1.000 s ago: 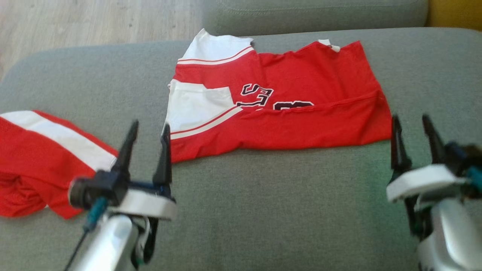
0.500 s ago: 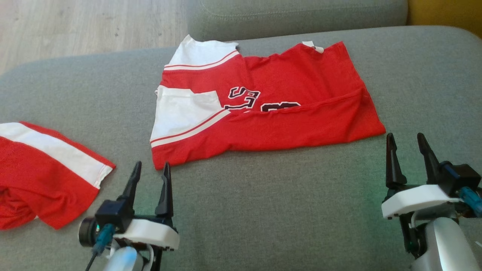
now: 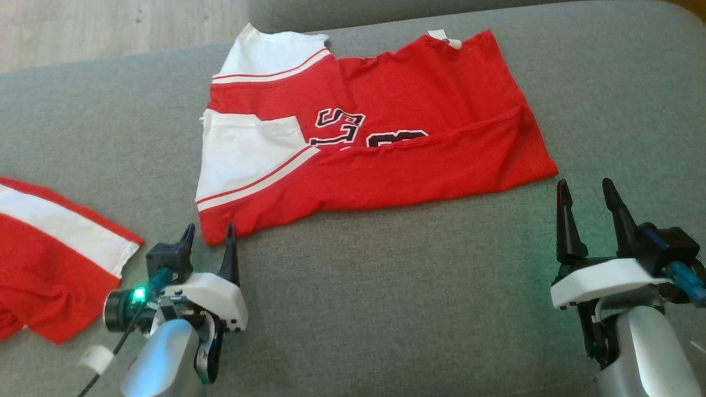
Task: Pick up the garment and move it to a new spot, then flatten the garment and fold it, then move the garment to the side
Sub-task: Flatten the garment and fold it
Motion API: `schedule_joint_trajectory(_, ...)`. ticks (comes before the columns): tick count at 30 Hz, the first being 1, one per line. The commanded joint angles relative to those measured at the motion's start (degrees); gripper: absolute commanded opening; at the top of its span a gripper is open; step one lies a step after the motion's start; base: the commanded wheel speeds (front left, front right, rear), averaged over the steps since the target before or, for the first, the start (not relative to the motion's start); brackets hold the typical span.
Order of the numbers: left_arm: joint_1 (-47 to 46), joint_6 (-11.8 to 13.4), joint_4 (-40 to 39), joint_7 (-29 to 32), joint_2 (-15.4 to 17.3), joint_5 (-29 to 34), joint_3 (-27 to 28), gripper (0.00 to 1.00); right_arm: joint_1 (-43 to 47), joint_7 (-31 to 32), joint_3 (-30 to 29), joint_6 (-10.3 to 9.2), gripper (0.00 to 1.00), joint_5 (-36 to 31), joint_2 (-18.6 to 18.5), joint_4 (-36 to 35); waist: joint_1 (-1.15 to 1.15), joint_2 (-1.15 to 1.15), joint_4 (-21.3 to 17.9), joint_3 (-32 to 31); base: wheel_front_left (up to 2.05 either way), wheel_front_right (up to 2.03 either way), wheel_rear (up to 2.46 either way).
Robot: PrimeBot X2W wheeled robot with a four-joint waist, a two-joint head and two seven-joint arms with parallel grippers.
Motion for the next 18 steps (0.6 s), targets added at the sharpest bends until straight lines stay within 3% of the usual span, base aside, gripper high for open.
schedule_joint_trajectory(1,-2.79,0.50,0.39,1.16,1.13,0.74,1.49,1.00,-2.46,-0.48,1.76,0.39,1.00,0.61,-0.11,-2.10,-0.01,0.00,-0.54,0.50,0.00,0.00,0.00)
schedule_joint_trajectory(9,-4.94,-1.80,7.97,7.49,1.51,1.12,-1.21,1.00,-3.25,-0.78,2.25,0.39,1.00,1.87,-0.11,-2.18,-0.01,0.00,-1.49,1.43,0.00,0.00,0.00)
schedule_joint_trajectory(10,-4.99,-2.46,8.60,8.29,1.37,0.96,-1.56,0.84,-3.23,-0.85,2.27,0.39,1.00,1.96,-0.11,-2.14,-0.01,0.00,-1.50,1.40,0.00,0.00,0.00)
schedule_joint_trajectory(11,-5.09,-3.07,9.01,8.80,1.27,0.86,-1.88,0.22,-3.20,-0.90,2.23,0.39,1.00,2.01,-0.11,-2.08,-0.01,0.00,-1.47,1.40,0.00,0.00,0.00)
schedule_joint_trajectory(12,-5.23,-3.58,9.19,8.89,1.21,0.83,-2.17,0.00,-3.18,-0.90,2.11,0.39,1.00,1.98,-0.11,-1.96,-0.01,0.00,-1.38,1.38,0.00,0.00,0.00)
schedule_joint_trajectory(18,-6.16,-3.79,6.72,3.00,1.00,0.86,-2.05,0.00,-3.86,0.92,0.04,0.39,1.00,0.14,-0.11,-0.14,-0.01,0.00,-0.02,1.19,0.00,0.00,0.00)
